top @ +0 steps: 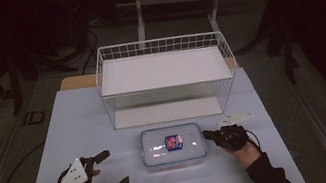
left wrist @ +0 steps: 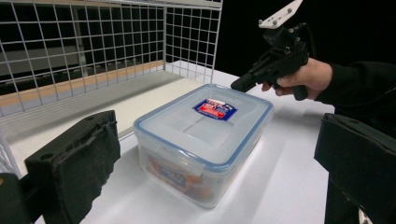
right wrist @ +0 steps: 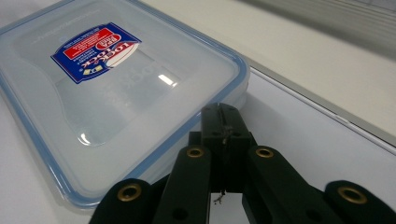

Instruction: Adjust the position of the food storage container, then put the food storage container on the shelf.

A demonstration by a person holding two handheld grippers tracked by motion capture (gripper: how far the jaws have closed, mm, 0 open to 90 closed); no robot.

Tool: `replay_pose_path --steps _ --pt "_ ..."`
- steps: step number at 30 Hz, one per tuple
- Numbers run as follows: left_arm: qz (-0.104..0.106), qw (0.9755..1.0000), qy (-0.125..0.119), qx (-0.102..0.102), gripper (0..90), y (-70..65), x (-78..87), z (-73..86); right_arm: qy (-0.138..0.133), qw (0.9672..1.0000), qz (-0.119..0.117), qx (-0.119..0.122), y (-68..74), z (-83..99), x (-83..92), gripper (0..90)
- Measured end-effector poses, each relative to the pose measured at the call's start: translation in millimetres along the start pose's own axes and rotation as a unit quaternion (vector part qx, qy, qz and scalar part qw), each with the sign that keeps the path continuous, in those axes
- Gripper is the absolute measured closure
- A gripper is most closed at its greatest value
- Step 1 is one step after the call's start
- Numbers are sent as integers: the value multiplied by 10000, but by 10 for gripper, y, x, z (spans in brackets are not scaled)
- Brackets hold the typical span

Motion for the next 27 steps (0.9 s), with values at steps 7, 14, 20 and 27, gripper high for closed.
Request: replay_pose_path --steps 7,14,20,27 --pt "6 10000 49 -1 2 -2 -19 10 -27 10000 -11 89 47 -18 -52 900" --pt "-119 9999 68 47 2 15 -20 9 -200 9995 80 232 117 -50 59 835" --pt "-252 9995 173 97 2 18 -50 -7 -653 9977 114 141 167 -161 284 593" --pt "-89 9994 270 199 2 -64 -108 -192 -1249 9917 -157 265 239 -266 484 134"
Point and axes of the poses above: each handheld gripper's, and its own axes: x roughly backward along the jaws, z roughly out of its underside, y roughly to its left, the point moved 3 cm from there along -x, roughly forward along the jaws, and after that the axes turned 5 degrees about x, right-handed, at the moved point
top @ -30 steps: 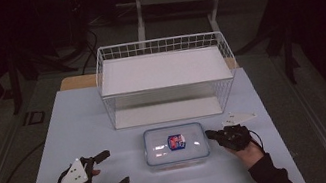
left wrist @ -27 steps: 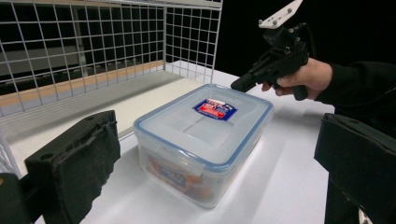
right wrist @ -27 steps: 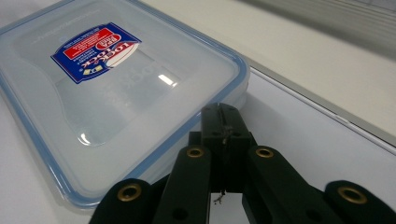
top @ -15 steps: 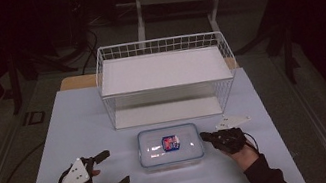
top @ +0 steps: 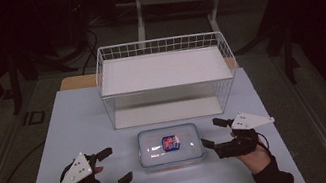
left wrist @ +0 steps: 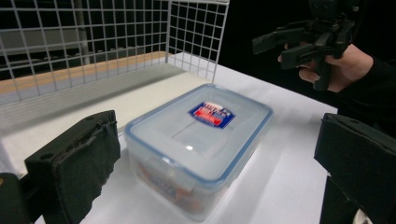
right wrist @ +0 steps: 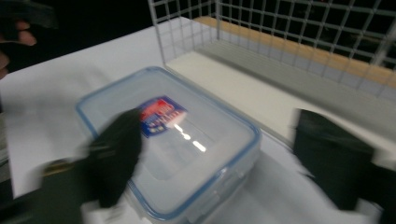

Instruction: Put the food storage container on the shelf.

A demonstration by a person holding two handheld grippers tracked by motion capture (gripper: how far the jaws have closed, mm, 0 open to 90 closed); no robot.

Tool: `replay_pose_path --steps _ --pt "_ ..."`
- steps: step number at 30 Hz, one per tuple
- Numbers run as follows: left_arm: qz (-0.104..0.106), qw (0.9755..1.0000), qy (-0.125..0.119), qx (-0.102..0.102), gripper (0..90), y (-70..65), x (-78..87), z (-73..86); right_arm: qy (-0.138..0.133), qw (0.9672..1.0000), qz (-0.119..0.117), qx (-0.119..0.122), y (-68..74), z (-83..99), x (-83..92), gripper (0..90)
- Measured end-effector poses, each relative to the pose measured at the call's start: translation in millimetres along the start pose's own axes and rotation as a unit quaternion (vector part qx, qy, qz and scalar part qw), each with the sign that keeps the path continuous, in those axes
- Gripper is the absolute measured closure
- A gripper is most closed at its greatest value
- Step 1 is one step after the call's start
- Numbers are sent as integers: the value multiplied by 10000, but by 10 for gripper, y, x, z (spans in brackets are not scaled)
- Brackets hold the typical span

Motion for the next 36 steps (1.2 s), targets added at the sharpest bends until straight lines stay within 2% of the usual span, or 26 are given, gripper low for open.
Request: replay_pose_path --steps 3,4,5,6,7,10,13,16,22,24,26,29,31,34,35,36 --pt "74 9999 50 -83 2 -29 -29 -97 -118 9998 2 140 13 -50 41 109" --pt "106 9999 59 -55 2 -33 -44 -130 -151 9996 68 248 9 -73 59 110" --pt "106 9999 59 -55 2 -33 -44 -130 -151 9996 68 248 9 -73 59 110" --pt "128 9998 116 -43 2 -24 -76 -195 -160 9992 131 346 11 -92 75 121" --pt "177 9997 157 18 2 -16 -96 -226 -217 9985 218 455 16 -133 115 143" --pt "223 9992 307 121 2 9 -171 -310 -369 9980 97 501 16 -182 152 166" --pt "279 9981 496 221 2 38 -253 -369 -260 9976 295 565 36 -208 173 168" --pt "346 9959 679 481 2 79 -343 -383 -81 9984 303 462 54 -201 153 168" --pt "179 9912 1031 811 2 205 -512 -306 -166 9984 312 439 35 -151 136 137" --pt "54 9874 1285 920 2 257 -569 -263 -133 9985 326 430 22 -126 128 136" --pt "51 9839 1357 1165 2 317 -616 -215 -86 9986 364 365 6 -98 115 131" --pt "102 9764 1481 1568 2 414 -685 -139 -19 9992 345 199 -24 -57 84 125" --pt "141 9693 1596 1866 2 472 -727 -91 73 9995 293 71 -42 -31 59 115" --pt "-14 9593 1766 2205 2 545 -772 -18 137 9994 317 -23 -70 2 25 109" --pt "-32 9565 1818 2283 2 563 -783 7 164 9992 351 -53 -78 11 11 106" --pt "-8 9526 1856 2413 2 578 -795 31 209 9991 352 -95 -82 22 -3 106"
Point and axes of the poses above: each handheld gripper's, and its own axes: x roughly backward along the jaws, z roughly out of its underside, y roughly to its left, the point moved 3 cm from there along -x, roughly forward along the jaws, and after that the axes turned 5 degrees about x, right-handed, at the moved point
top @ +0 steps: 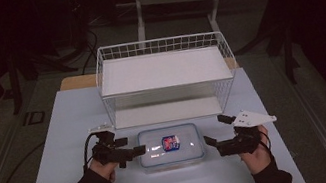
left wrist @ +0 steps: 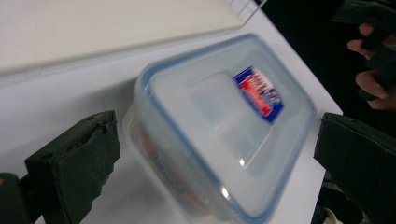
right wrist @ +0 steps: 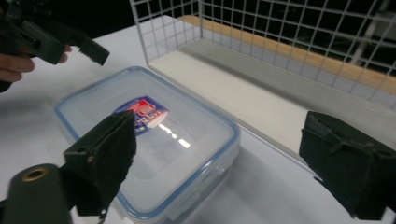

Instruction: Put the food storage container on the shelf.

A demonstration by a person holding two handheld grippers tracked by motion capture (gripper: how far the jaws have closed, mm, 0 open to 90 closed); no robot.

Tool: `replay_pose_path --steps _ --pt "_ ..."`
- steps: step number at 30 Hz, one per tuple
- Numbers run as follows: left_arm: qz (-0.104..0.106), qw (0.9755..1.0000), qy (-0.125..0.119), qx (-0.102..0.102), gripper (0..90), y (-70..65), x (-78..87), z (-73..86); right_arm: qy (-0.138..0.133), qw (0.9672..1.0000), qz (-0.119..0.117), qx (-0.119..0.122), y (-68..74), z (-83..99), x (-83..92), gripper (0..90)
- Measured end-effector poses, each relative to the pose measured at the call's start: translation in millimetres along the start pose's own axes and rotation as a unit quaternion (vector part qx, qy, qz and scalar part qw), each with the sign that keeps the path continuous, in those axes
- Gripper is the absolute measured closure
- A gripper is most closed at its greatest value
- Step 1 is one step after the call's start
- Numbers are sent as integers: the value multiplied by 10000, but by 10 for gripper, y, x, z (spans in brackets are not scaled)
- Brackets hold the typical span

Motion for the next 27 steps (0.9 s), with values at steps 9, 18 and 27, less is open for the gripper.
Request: replay_pose_path --steps 9,18,27 --pt "220 9961 319 795 3 156 -129 60 201 9993 -137 -290 39 75 -138 100" --pt "599 9848 521 1542 66 296 -193 127 345 9982 -310 -392 84 102 -205 100" --pt "1155 9759 630 1743 412 368 -219 191 466 9969 -391 -491 65 133 -205 105"
Point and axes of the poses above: each handheld gripper's, and its own axes: x roughly backward along the jaws, z roughly out of its underside, y roughly to its left, the point moved 3 cm from there along -x, roughly forward along the jaws, and after that the axes turned 5 degrees about x, right-handed, at the moved point
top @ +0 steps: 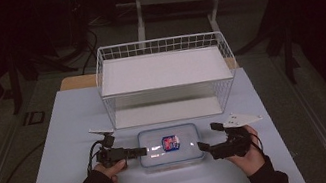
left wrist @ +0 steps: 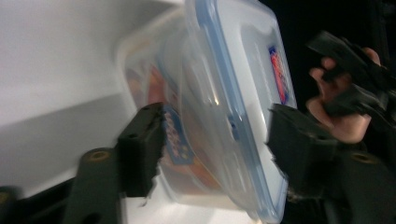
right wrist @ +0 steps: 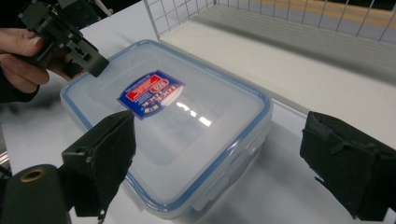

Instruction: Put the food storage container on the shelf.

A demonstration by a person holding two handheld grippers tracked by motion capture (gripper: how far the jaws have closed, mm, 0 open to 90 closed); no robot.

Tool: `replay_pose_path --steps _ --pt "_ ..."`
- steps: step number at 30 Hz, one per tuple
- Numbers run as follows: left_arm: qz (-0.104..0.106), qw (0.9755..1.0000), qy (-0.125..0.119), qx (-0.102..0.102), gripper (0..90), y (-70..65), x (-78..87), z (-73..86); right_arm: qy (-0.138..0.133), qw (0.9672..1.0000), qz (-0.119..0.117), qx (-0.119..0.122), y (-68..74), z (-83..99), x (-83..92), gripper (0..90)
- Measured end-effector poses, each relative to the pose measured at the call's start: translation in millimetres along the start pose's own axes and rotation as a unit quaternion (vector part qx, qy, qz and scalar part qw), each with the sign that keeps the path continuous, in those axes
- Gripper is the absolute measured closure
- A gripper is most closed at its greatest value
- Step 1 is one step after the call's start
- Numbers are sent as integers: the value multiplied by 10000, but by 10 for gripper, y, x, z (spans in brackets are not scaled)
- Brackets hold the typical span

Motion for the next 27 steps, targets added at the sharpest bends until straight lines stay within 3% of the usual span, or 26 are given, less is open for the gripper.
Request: replay_pose_path --steps 2,4,6,10,14,22,25,27 --pt "2 10000 29 -62 488 -10 39 -14 32 9999 -47 -112 -22 14 0 105" --pt "56 10000 17 -48 493 3 40 -9 86 9996 -98 -248 -46 29 -9 123" --pt "94 9999 54 -88 507 -1 50 -12 148 9980 -319 -519 -81 49 -33 125" --pt "128 9990 68 -419 542 -73 77 27 335 9912 -680 -1085 -176 118 -103 127" --pt "75 9970 97 -758 565 -141 101 75 493 9835 -915 -1483 -228 168 -162 157" --pt "23 9927 115 -1202 584 -211 124 147 728 9713 -1348 -1819 -239 217 -195 310" --pt "7 9920 93 -1262 585 -218 127 162 783 9665 -1542 -1895 -221 232 -188 389" --pt "12 9923 89 -1237 586 -219 128 167 855 9651 -1631 -1863 -195 238 -176 427"
Point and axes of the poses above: each handheld gripper's, and its own axes: x roughly backward along the jaws, z roughly out of its underside, y roughly to its left, the point moved 3 cm from there along -x, roughly forward along the jaws, and after that the axes turned 5 degrees about x, right-handed, at the moved point
